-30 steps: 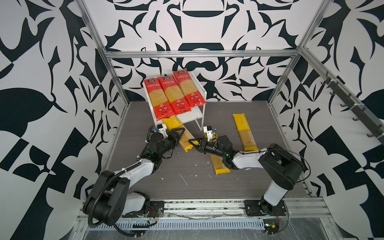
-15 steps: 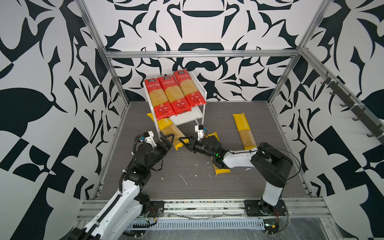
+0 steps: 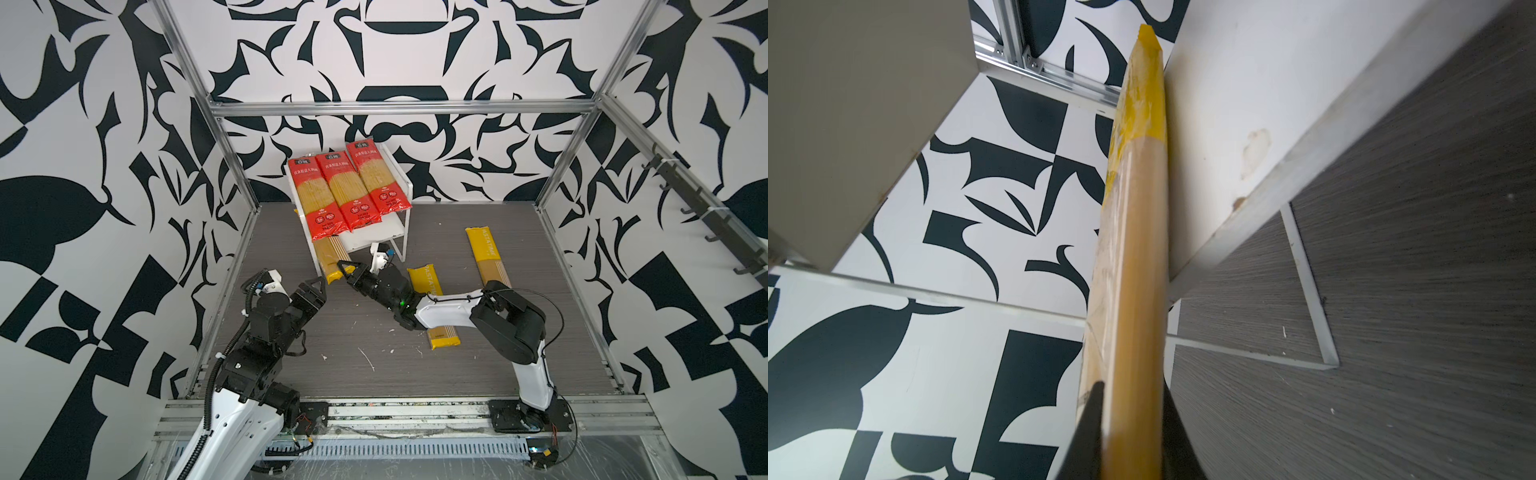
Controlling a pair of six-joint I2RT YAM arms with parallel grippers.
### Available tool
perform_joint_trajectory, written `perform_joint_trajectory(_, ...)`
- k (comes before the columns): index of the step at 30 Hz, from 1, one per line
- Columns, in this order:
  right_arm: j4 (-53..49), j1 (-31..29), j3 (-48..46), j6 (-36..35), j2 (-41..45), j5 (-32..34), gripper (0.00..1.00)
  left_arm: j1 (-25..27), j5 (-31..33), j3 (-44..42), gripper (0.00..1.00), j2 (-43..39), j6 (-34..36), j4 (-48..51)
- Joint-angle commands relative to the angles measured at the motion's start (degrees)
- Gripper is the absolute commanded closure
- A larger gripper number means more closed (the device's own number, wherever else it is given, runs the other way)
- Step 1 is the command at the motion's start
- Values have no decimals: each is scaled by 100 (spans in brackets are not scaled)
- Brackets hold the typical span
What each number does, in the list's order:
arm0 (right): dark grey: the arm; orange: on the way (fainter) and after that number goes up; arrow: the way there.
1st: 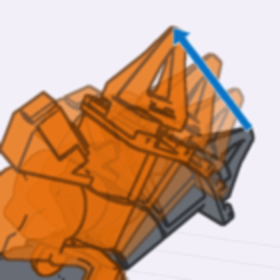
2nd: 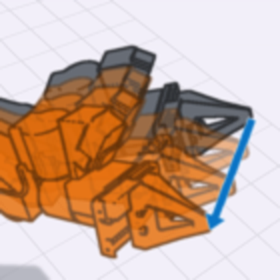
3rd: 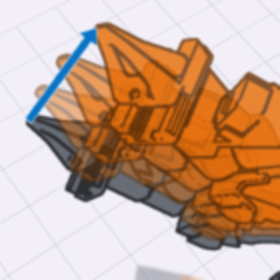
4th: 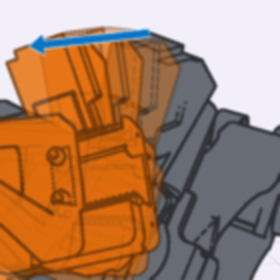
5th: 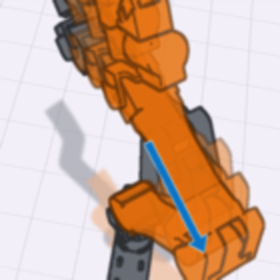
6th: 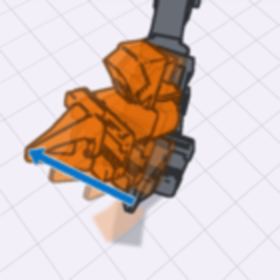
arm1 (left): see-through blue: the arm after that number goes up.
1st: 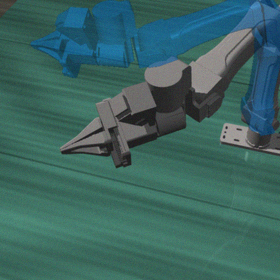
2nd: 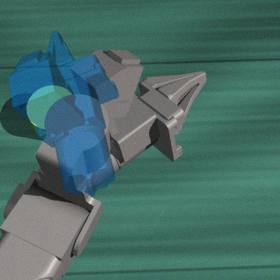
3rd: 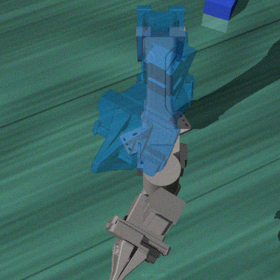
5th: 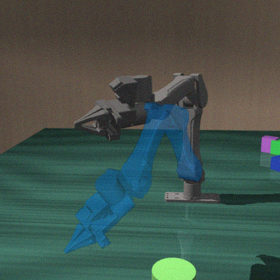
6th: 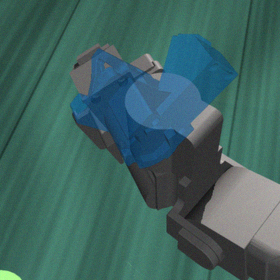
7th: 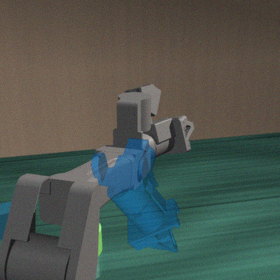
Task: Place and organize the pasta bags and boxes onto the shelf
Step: 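Push the yellow pack under the shelf's top with both grippers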
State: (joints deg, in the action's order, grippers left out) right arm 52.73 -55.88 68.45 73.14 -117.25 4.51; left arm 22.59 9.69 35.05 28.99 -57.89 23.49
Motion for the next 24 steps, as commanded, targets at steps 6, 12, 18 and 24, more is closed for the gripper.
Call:
perform_joint_trajectory(6, -148, -72, 770, 367, -215, 591, 82, 17, 65, 112, 29, -58, 130, 51)
perform_joint_trajectory(12, -127, -71, 670, 511, -149, 599, 90, 17, -64, 108, 29, 2, 122, -88)
perform_joint_trajectory(18, 450, -124, 488, 439, 81, 1187, 100, 17, -168, 12, 29, 1, 61, -236)
perform_joint_trajectory(24, 193, -250, 1011, 595, -312, 1434, 100, 17, -161, 28, 30, 32, 67, -274)
